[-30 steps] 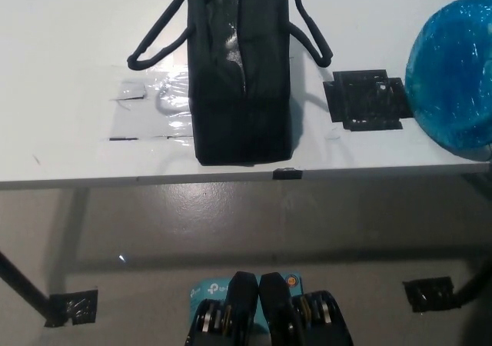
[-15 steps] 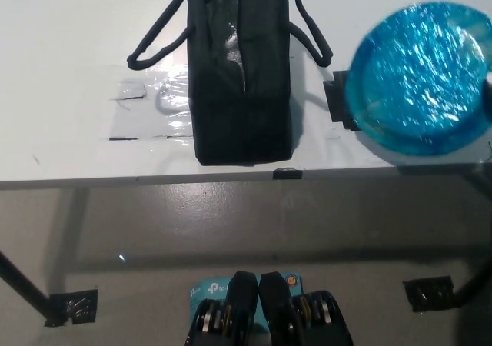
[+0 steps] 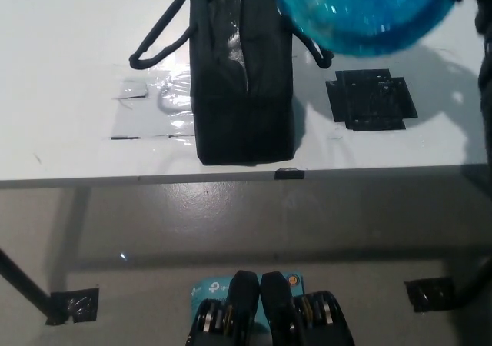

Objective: The robot uses its right hand to pick up a stack of plates kept in the middle of the desk and put it inside a bag kept next to it

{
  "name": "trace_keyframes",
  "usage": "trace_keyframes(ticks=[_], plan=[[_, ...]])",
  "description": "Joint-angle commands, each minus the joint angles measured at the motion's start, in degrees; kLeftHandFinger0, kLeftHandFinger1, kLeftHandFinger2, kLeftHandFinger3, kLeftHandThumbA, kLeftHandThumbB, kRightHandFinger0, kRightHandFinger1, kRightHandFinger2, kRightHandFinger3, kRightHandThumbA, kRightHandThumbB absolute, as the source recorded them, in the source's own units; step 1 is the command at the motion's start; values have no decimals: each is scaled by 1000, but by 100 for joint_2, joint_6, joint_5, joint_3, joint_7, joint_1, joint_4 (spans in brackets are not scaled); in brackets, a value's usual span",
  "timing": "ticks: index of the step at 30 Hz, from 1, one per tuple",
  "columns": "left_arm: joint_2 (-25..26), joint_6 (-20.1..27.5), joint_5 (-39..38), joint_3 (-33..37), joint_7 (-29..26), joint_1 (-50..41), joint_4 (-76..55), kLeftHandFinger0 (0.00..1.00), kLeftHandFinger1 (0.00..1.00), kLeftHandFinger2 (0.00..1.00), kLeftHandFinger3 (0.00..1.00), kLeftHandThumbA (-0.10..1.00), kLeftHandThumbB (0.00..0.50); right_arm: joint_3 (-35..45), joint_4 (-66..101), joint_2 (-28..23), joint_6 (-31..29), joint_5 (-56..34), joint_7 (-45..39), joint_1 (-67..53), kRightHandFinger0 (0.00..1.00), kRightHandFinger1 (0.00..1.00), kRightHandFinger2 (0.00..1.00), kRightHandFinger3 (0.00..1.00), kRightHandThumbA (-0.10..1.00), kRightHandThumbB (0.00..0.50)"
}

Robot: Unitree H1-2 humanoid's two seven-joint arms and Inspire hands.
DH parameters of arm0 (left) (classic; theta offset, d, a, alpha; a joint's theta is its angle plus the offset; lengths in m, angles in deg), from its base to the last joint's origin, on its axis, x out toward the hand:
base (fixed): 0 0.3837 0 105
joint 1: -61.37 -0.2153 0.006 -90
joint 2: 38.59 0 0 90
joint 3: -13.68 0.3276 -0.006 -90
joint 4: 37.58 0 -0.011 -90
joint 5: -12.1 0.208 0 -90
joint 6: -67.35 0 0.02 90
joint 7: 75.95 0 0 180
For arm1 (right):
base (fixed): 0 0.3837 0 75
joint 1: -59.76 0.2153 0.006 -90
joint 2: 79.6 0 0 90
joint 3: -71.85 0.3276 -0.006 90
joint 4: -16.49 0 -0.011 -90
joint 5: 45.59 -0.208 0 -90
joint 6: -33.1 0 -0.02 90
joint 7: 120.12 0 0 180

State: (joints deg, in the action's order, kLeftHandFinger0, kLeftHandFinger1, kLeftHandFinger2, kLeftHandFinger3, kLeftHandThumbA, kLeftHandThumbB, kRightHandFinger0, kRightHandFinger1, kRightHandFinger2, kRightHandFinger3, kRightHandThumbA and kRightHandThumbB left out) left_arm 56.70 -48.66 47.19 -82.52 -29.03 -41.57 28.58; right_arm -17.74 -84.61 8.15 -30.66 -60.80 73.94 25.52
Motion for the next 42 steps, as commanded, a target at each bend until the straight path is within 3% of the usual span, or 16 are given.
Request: trace_keyframes(ticks=[1,7,8,10,12,16,17,20,24,25,28,30,33,35,40,42], plan=[[203,-92,51,-83,-189,-111,-257,720,746,781,830,-100,3,-523,344,-615,69,-864,84,1295,0,0,281,274,-100,179],[172,-92,35,-97,-207,-139,-269,714,743,774,828,-100,10,-1525,73,-993,69,-843,251,1817,0,0,88,241,-100,183],[137,-92,113,-118,-147,-124,-258,725,750,784,830,-100,5,-2268,-469,-1052,69,-405,191,2391,0,0,4,148,-100,179],[102,-92,158,-96,-160,-144,-279,725,749,785,832,-100,9,-2409,-571,-951,69,474,-361,2621,0,0,0,129,-100,258],[160,-92,81,-35,-235,-160,-270,717,740,774,829,-100,11,-2705,-783,-841,69,1423,-735,2932,0,0,0,58,-100,399],[61,-92,147,-114,-114,-141,-298,706,737,773,834,-100,1,-3422,-1241,-766,69,2473,-1500,3588,0,0,0,0,-100,389],[52,-92,159,-125,-85,-142,-306,718,755,793,851,-100,0,-3537,-1325,-753,69,2610,-1636,3690,0,0,6,265,-100,410],[92,-92,148,-85,-116,-146,-293,744,773,806,860,-100,1,-3985,-1687,-695,69,2858,-2207,4112,0,0,0,52,-100,442],[80,-92,128,-114,-83,-152,-306,754,777,812,881,-100,0,-4253,-1932,-601,69,3225,-2755,4405,0,0,14,0,-100,365],[96,-92,124,-86,-129,-164,-316,750,771,804,876,-100,6,-4318,-2130,-471,69,3439,-2897,4549,0,0,49,42,-100,322],[130,-92,205,-38,-96,-174,-318,763,781,808,872,-100,2,-4324,-2430,-296,69,3582,-3027,4717,0,0,89,121,-100,299],[119,-92,181,-54,-88,-184,-323,782,796,822,891,-100,2,-4288,-2713,-139,69,3692,-3126,4828,0,0,63,0,-100,293],[89,-92,176,-79,-86,-182,-321,788,792,821,891,-100,5,-4235,-3014,28,69,3850,-3168,4916,0,0,51,0,-100,249],[116,-92,161,-6,-85,-264,-327,811,818,843,907,-100,0,-4292,-3199,147,69,3980,-3167,4913,0,0,5,2,-100,175],[90,-92,210,-18,-75,-293,-360,796,806,827,914,-100,0,-4434,-3754,414,69,4336,-3201,5098,0,0,0,85,-32,62],[100,-92,168,-24,-124,-292,-344,779,786,807,901,-100,3,-4600,-4045,543,69,4488,-3246,5233,0,0,0,202,38,45]])
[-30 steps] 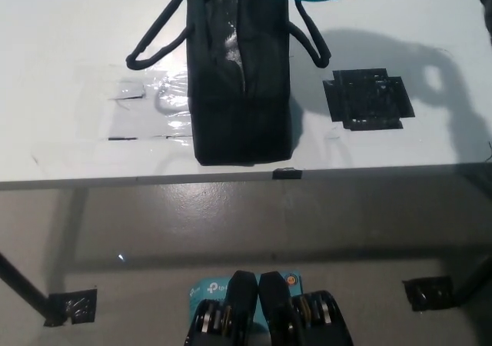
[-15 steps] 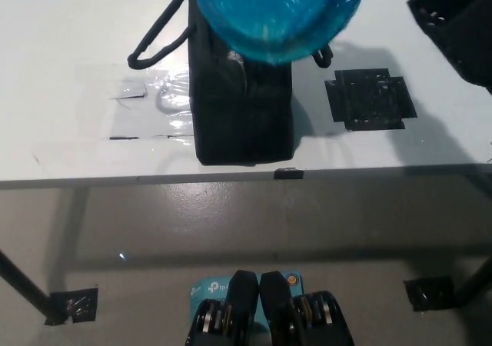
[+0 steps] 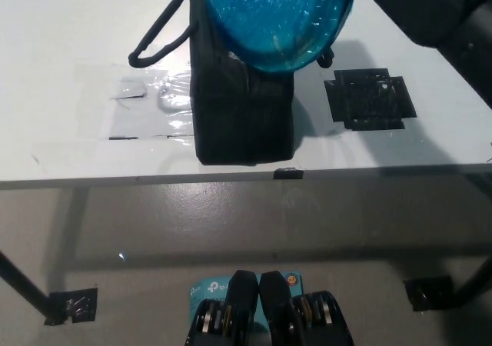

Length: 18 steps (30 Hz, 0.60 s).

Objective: The robot uses its right hand to pick up a stack of plates kept in the middle of the desk and put it inside a bag kept next to it

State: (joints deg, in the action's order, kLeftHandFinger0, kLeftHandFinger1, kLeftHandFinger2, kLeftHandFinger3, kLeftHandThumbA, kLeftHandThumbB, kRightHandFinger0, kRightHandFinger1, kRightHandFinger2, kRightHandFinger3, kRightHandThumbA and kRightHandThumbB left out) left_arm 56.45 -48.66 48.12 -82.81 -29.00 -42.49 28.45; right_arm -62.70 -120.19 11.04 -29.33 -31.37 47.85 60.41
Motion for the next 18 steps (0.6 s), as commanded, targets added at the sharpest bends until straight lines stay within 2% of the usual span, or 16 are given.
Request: trace_keyframes(ticks=[1,2,4,5,6,7,8,9,10,11,12,13,14,15,16,18], plan=[[134,-93,62,14,-144,-202,-327,776,784,805,899,-100,3,-189,-569,292,-63,1605,-664,1785,0,0,0,206,48,40],[142,-93,182,93,-142,-193,-374,756,768,790,883,-100,14,-574,-905,430,-63,1637,-892,1951,0,0,53,379,48,66],[109,-93,171,94,-145,-177,-390,747,765,786,872,-100,19,-668,-1180,557,-63,1645,-954,2038,0,0,44,462,26,70],[88,-93,178,85,-141,-169,-394,745,764,785,870,-100,18,-697,-1255,589,-63,1644,-967,2061,0,0,38,464,23,66],[57,-93,162,105,-152,-187,-405,749,772,788,870,-100,13,-915,-1530,746,-63,1723,-1097,2119,0,0,45,581,-2,68],[21,-93,168,111,-152,-195,-415,762,786,793,870,-100,10,-1020,-1705,836,-63,1755,-1175,2140,0,0,40,554,-11,75],[9,-93,184,129,-145,-193,-430,770,792,798,870,-100,5,-1054,-1790,877,-63,1744,-1168,2137,0,0,52,475,-22,85],[8,-93,199,151,-133,-200,-450,773,795,800,871,-100,5,-1082,-1885,930,-63,1723,-1143,2124,0,0,5,418,-34,75],[4,-93,197,158,-170,-217,-427,784,803,808,875,-100,9,-1253,-2034,1079,-63,1862,-1236,2055,0,0,0,436,45,118],[4,-93,198,159,-175,-219,-424,786,804,809,876,-100,9,-1276,-2082,1109,-63,1879,-1246,2056,0,0,0,436,50,115],[-3,-93,201,158,-158,-219,-444,795,813,819,886,-100,7,-1375,-2214,1189,-63,1936,-1330,2032,0,0,19,588,266,50],[-32,-93,226,173,-129,-212,-475,798,815,823,889,-100,7,-1519,-2388,1289,-63,2033,-1464,1982,0,0,38,645,385,27],[-5,-93,190,197,-154,-216,-487,789,807,821,888,-100,5,-1683,-2679,1440,-63,2156,-1576,1980,0,8,75,883,450,31],[-36,-93,206,205,-143,-212,-491,779,801,816,882,-100,6,-1936,-2860,1546,-63,2273,-1621,1758,0,36,193,973,445,35],[-43,-93,191,193,-139,-214,-489,772,796,812,880,-100,6,-2005,-2970,1604,-63,2306,-1601,1677,0,32,231,1000,391,46],[-10,-93,150,239,-182,-236,-461,787,803,816,877,-100,13,-1694,-3247,1680,-63,2122,-1150,1463,0,0,126,1000,305,78]])
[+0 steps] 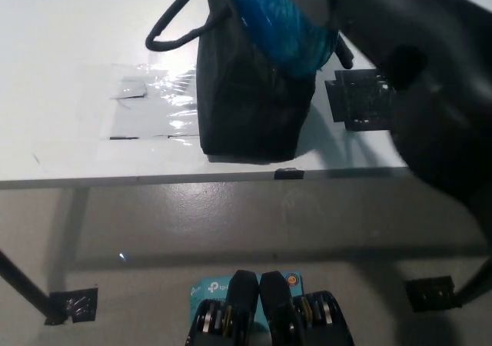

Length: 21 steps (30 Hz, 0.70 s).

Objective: The robot uses its right hand to pick up a stack of plates kept in the middle of the desk and put it inside a bag kept next to it

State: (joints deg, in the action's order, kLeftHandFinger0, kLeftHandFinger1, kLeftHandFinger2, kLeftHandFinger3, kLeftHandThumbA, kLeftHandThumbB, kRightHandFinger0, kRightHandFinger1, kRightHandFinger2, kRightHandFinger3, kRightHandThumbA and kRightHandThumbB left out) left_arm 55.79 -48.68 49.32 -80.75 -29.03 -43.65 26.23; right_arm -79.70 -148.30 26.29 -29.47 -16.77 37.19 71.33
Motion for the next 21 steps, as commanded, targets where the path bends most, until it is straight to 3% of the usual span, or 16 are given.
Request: trace_keyframes(ticks=[1,2,3,4,5,6,7,8,9,10,12,15,16,18,20,21], plan=[[64,-91,22,42,-195,-124,-233,790,805,816,875,-100,14,57,-513,180,-49,646,5,339,0,0,115,1000,292,84],[110,-91,0,83,-208,-121,-221,794,806,816,874,-100,14,296,-668,206,-49,474,151,261,0,0,110,1000,200,65],[124,-91,-11,97,-212,-115,-198,798,808,816,873,-100,14,369,-702,209,-49,453,178,222,0,0,112,1000,202,71],[119,-91,-4,96,-200,-111,-200,802,810,817,873,-100,15,511,-798,230,-49,415,307,177,0,3,139,1000,219,84],[113,-91,11,105,-178,-146,-218,817,822,829,875,-100,15,759,-880,253,-49,261,520,119,0,5,167,1000,107,91],[54,-91,49,68,-114,-192,-208,840,835,843,885,-100,11,953,-930,271,-49,185,727,36,0,10,164,1000,73,122],[48,-91,80,70,-104,-190,-212,839,831,835,884,-100,10,1164,-928,260,-49,124,865,4,0,5,151,965,5,104],[11,-91,116,112,-115,-196,-198,827,820,825,883,-100,3,1462,-939,231,-49,-37,1054,-73,0,1,128,782,35,66],[-22,-91,112,90,-98,-189,-182,813,809,818,881,-100,4,1722,-1022,231,-49,-161,1198,-106,0,1,146,743,34,58],[-77,-91,106,51,-77,-203,-180,808,808,817,881,-100,7,1987,-1177,263,-49,-261,1437,-88,0,0,128,756,2,102],[-96,-91,124,52,-55,-230,-190,812,816,830,892,-100,6,2362,-1179,245,-49,-354,1837,-117,0,0,195,825,-37,78],[-61,-91,62,67,-107,-261,-178,817,820,834,897,-100,4,2610,-1210,229,-49,-270,1922,-52,0,0,265,826,-49,65],[-28,-91,-20,93,-179,-266,-158,815,818,836,896,-100,6,2662,-1127,113,-49,-192,1751,6,0,0,287,1000,-98,101],[-11,-91,-18,114,-197,-268,-164,805,812,834,894,-100,0,2672,-1019,30,-49,-42,1625,21,0,0,193,1000,-100,120],[-33,-91,2,93,-151,-256,-163,804,813,833,895,-100,0,3137,-972,-74,-49,-366,2027,62,0,0,152,1000,-100,110],[-33,-91,5,93,-150,-257,-168,792,802,826,895,-100,2,3265,-781,-132,-49,-382,2163,-23,0,0,141,1000,-100,78]])
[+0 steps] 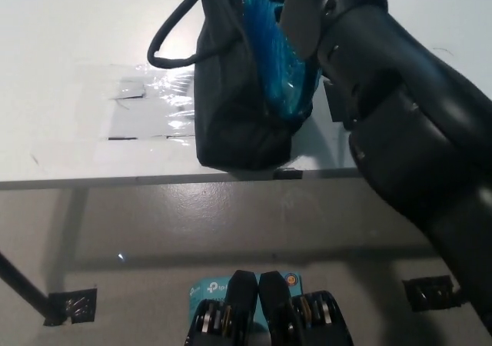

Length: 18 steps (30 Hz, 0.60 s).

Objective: The robot uses its right hand to pick up a stack of plates kept in the middle of the desk and put it inside a bag kept next to it

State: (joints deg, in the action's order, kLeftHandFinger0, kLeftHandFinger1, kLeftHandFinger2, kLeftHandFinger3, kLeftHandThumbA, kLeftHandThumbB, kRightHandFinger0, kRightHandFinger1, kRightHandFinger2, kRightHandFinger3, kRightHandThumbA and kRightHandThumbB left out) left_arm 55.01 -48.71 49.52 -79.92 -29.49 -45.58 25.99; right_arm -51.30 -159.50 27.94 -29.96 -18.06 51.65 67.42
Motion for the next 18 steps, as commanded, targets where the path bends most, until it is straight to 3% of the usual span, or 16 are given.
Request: trace_keyframes(ticks=[1,2,6,7,8,9,10,11,12,13,14,15,16,18], plan=[[77,-88,-2,47,-126,-66,-155,794,802,823,890,-100,12,558,491,-358,0,-239,790,298,0,0,131,1000,-100,27],[149,-87,51,137,-189,-132,-167,805,802,818,873,-100,23,619,648,-438,0,-184,806,170,0,0,130,1000,-100,4],[201,-87,50,233,-269,-174,-128,811,807,816,853,-100,25,720,820,-525,0,25,826,85,0,0,76,1000,-2,0],[155,-88,91,197,-189,-165,-179,806,807,818,864,-100,19,576,905,-565,0,196,802,94,164,143,125,803,209,0],[164,-88,74,171,-119,-151,-208,802,814,833,888,-100,10,603,983,-601,0,186,877,99,17,41,40,586,293,18],[114,-88,94,121,-23,-142,-223,814,834,857,908,-100,0,622,963,-601,0,174,902,138,1,4,19,519,182,14],[149,-88,92,144,0,-141,-236,826,848,875,919,-100,0,629,942,-605,0,171,877,216,0,0,3,583,145,40],[144,-88,105,140,10,-131,-243,829,850,876,922,-100,0,627,926,-607,0,177,892,269,0,49,52,639,93,69],[123,-88,110,118,34,-115,-247,837,859,884,928,-100,0,629,925,-621,0,181,901,291,0,10,27,651,169,82],[104,-88,108,93,68,-110,-252,840,862,887,930,-100,0,678,1087,-662,0,131,951,262,0,0,39,625,21,124],[103,-88,212,101,132,-108,-300,839,861,887,933,-100,0,658,1118,-646,-1,143,1065,293,0,2,46,507,-32,119],[95,-88,237,98,170,-83,-319,839,860,887,937,-100,0,643,1209,-676,-85,169,1173,261,0,0,52,469,-82,120],[79,-88,257,87,194,-71,-325,839,859,887,941,-100,0,639,1238,-685,-97,173,1185,255,0,0,72,472,-93,108],[76,-88,288,75,198,-54,-333,828,843,870,934,-100,4,673,1267,-656,-224,137,1255,245,0,0,7,436,-100,77]])
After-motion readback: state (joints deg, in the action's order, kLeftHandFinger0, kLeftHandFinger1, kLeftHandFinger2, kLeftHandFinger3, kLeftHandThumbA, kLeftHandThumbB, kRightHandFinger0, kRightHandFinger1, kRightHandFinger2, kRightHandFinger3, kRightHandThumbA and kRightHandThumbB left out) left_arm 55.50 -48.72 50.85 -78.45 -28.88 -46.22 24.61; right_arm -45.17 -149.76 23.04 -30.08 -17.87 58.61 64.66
